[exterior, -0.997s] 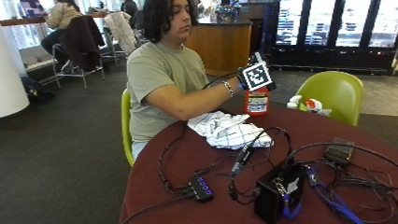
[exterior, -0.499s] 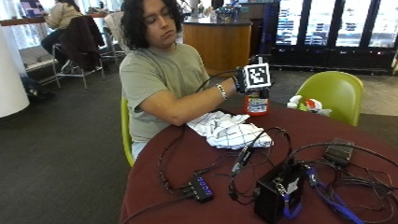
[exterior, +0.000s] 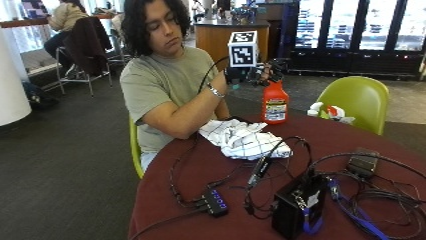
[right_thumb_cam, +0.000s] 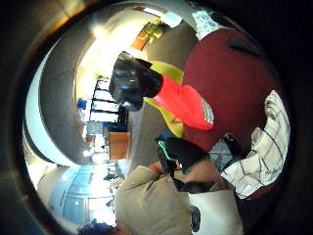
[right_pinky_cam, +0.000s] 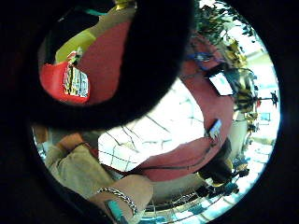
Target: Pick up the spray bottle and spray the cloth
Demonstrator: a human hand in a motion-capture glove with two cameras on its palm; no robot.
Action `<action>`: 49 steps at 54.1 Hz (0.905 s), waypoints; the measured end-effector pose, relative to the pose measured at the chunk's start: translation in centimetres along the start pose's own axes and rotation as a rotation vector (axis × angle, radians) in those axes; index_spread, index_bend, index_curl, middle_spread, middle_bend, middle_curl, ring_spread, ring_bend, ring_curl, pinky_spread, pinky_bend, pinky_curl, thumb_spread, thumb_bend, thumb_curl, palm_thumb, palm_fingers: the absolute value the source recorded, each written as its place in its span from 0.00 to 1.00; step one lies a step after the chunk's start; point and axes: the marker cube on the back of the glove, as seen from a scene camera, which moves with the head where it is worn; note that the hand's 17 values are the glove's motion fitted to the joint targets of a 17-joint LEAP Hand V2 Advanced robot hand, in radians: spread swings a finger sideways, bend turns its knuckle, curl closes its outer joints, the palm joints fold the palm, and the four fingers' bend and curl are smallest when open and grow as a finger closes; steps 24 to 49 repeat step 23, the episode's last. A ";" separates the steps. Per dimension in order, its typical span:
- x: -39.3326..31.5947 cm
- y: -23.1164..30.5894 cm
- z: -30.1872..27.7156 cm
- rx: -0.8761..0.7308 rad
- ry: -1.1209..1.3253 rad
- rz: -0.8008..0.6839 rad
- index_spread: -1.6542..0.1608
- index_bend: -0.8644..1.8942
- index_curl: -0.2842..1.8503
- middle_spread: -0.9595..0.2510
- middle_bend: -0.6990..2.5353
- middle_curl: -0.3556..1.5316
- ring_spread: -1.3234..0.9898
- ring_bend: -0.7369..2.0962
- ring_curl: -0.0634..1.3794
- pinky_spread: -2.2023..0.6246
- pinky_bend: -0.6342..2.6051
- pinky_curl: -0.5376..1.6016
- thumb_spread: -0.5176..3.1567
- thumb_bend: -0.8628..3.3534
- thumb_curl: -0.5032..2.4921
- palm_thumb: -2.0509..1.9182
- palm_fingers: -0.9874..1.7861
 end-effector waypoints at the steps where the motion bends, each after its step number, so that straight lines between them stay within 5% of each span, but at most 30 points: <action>1: -0.2 0.3 -0.2 0.012 0.019 0.006 0.73 0.36 0.29 0.86 0.27 0.38 0.59 0.36 0.27 0.86 0.32 0.42 0.41 0.20 0.32 0.64 0.47; 14: -0.6 3.3 -0.7 -0.031 0.432 -0.138 0.71 0.36 0.27 0.86 0.27 0.37 0.59 0.36 0.27 0.86 0.32 0.42 0.41 0.20 0.30 0.63 0.45; 20: -3.5 4.0 -0.3 -0.092 0.204 -0.090 0.70 0.36 0.26 0.86 0.27 0.36 0.59 0.37 0.27 0.86 0.32 0.42 0.41 0.20 0.29 0.63 0.45; 49: -3.5 4.1 -0.3 -0.095 0.206 -0.098 0.70 0.36 0.26 0.85 0.27 0.36 0.59 0.37 0.27 0.86 0.33 0.42 0.41 0.20 0.29 0.63 0.44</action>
